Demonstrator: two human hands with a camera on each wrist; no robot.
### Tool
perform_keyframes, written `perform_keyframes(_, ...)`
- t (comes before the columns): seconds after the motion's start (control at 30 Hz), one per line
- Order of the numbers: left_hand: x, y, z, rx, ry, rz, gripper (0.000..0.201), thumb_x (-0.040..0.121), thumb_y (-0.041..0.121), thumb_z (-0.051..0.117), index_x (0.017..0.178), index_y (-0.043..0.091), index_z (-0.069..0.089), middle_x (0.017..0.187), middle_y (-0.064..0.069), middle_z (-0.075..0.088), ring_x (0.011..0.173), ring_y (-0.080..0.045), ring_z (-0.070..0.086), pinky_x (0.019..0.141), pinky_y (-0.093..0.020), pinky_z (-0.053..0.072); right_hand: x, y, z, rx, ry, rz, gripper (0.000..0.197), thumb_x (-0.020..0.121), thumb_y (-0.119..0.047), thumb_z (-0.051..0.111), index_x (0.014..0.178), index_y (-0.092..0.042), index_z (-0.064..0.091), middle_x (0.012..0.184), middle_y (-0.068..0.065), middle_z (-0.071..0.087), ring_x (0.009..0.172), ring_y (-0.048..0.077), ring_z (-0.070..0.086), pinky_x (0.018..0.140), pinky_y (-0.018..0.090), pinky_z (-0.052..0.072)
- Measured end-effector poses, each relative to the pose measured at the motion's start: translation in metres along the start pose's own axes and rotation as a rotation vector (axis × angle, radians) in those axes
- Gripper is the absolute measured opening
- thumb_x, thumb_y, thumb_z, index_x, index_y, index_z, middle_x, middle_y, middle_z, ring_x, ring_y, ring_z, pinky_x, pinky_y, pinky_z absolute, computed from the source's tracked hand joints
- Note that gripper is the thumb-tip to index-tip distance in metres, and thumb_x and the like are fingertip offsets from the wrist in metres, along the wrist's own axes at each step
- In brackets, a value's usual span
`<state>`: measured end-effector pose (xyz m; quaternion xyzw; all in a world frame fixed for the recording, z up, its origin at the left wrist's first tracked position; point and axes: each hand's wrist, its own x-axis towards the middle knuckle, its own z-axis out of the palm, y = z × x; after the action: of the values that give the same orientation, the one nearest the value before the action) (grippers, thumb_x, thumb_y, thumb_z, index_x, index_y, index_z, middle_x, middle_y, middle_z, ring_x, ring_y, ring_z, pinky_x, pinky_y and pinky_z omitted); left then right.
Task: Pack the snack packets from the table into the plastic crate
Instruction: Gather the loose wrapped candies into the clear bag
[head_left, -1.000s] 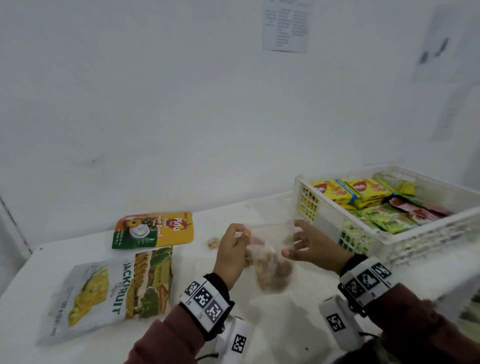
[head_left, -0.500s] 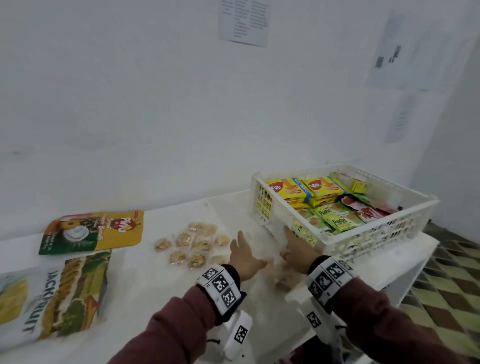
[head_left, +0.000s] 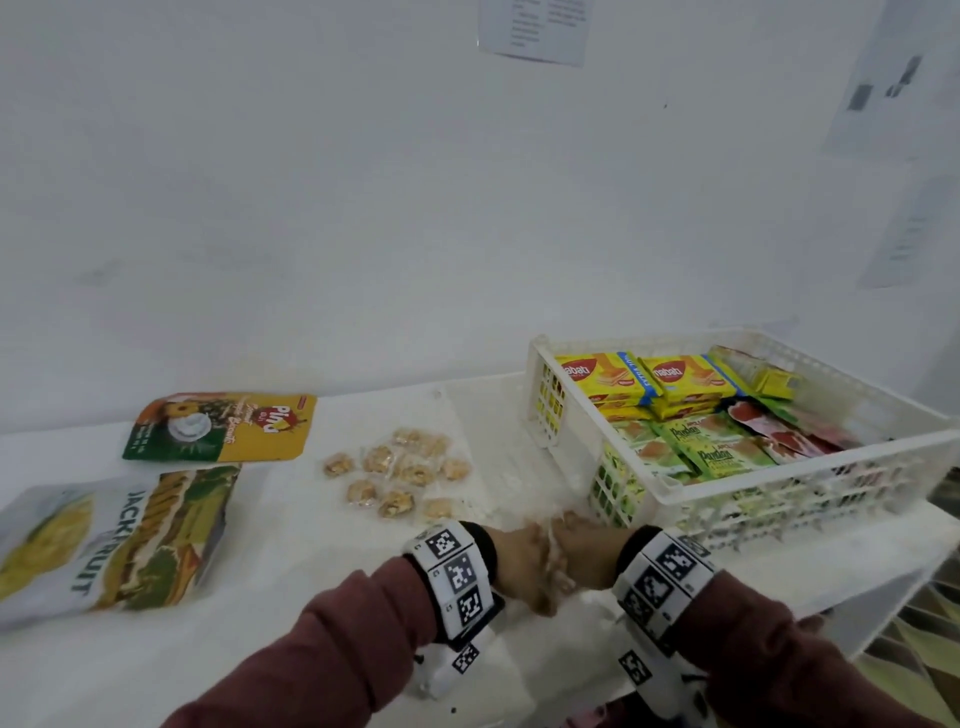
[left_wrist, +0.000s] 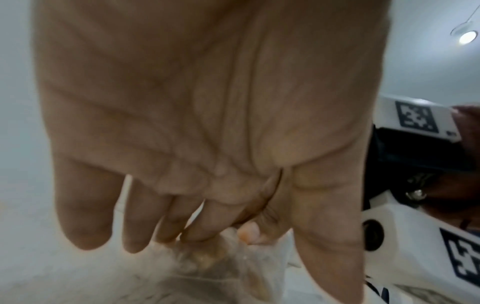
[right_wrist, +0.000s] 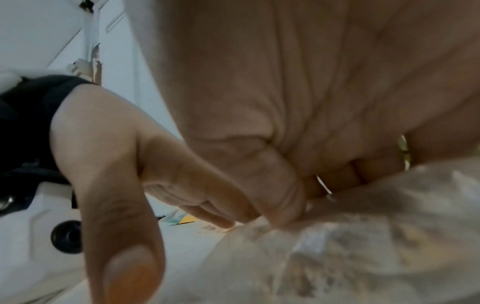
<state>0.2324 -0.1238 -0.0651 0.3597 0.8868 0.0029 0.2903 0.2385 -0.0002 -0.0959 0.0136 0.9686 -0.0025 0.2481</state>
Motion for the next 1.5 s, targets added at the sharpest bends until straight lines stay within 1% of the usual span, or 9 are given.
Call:
perform_keyframes(0.17,0.007,0.005,-0.001,0.067,-0.039,-0.086,0.077,0.093,0.044,0.047,0.15,0.012,0.006,0.158,-0.008,0.001,0.144,-0.025,0.013,0.115,-0.035,0.017,-0.002,-0.002,-0.006,-0.091,-0.023,-0.042,0.073,0.096,-0.032,0.044,0.147,0.0,0.002,0.154,0.02,0.004,0.144,0.03,0.006,0.118,0.039,0.009)
perform_keyframes(0.37,0.005,0.014,-0.001,0.063,-0.001,-0.095,0.066,0.095,0.037,0.047,0.149,0.013,0.016,0.157,-0.008,0.008,0.143,-0.025,0.013,0.113,-0.035,0.016,-0.003,-0.005,-0.007,-0.175,0.011,-0.068,0.068,0.093,-0.04,0.042,0.146,-0.004,0.015,0.149,0.017,0.023,0.138,0.027,0.026,0.114,0.037,0.023)
perform_keyframes(0.53,0.006,0.015,0.003,0.077,-0.036,-0.149,0.068,0.095,0.035,0.047,0.149,0.011,0.014,0.157,-0.01,0.004,0.143,-0.026,0.014,0.113,-0.035,0.016,-0.006,-0.008,-0.019,-0.369,-0.038,-0.094,0.067,0.093,-0.042,0.045,0.148,-0.014,0.017,0.15,0.011,0.025,0.138,0.026,0.027,0.114,0.041,0.022)
perform_keyframes(0.67,0.0,0.014,-0.003,-0.02,0.027,-0.116,0.061,0.096,0.025,0.048,0.148,0.008,0.02,0.156,-0.01,0.012,0.142,-0.024,0.016,0.111,-0.031,0.017,-0.01,-0.01,-0.028,-0.389,-0.032,-0.107,0.055,0.095,-0.041,0.04,0.143,-0.016,0.031,0.145,0.011,0.035,0.132,0.026,0.037,0.108,0.034,0.03)
perform_keyframes(0.8,-0.012,-0.011,-0.012,-0.218,0.126,-0.161,0.065,0.094,0.03,0.051,0.148,0.012,0.02,0.155,-0.009,0.019,0.141,-0.024,0.022,0.113,-0.035,0.022,-0.015,-0.016,-0.044,-0.346,-0.026,-0.142,0.04,0.096,-0.031,0.039,0.128,-0.009,0.048,0.132,0.009,0.051,0.12,0.024,0.05,0.087,0.027,0.04)
perform_keyframes(0.9,-0.034,-0.042,-0.02,-0.311,0.235,-0.224,0.062,0.095,0.034,0.048,0.148,0.017,0.021,0.156,-0.003,0.016,0.143,-0.02,0.017,0.114,-0.035,0.016,-0.008,-0.031,-0.061,-0.322,0.09,-0.179,0.047,0.094,-0.038,0.042,0.134,-0.012,0.043,0.136,0.011,0.044,0.123,0.026,0.046,0.097,0.033,0.041)
perform_keyframes(1.1,-0.1,-0.138,-0.018,-0.418,0.442,-0.534,0.064,0.092,0.037,0.053,0.146,0.016,0.027,0.154,-0.006,0.022,0.14,-0.023,0.025,0.112,-0.034,0.024,0.0,-0.103,-0.085,-0.259,0.282,-0.506,0.053,0.094,-0.037,0.047,0.142,-0.02,0.032,0.144,0.006,0.037,0.129,0.024,0.039,0.104,0.035,0.036)
perform_keyframes(1.23,-0.129,-0.197,-0.004,-0.213,0.379,-0.815,0.063,0.086,0.045,0.058,0.137,0.012,0.039,0.144,-0.01,0.04,0.132,-0.028,0.036,0.107,-0.035,0.031,0.021,-0.171,-0.084,-0.237,0.236,-0.718,0.053,0.091,-0.027,0.055,0.141,-0.023,0.037,0.144,0.004,0.04,0.131,0.021,0.037,0.105,0.033,0.032)
perform_keyframes(1.5,-0.147,-0.241,0.028,-0.274,0.198,-0.907,0.074,0.082,0.044,0.063,0.139,0.007,0.034,0.139,-0.013,0.045,0.126,-0.028,0.045,0.102,-0.035,0.041,0.06,-0.278,-0.083,-0.38,0.065,-0.76,0.05,0.09,-0.004,0.054,0.138,-0.015,0.044,0.145,0.015,0.037,0.131,0.029,0.039,0.104,0.032,0.031)
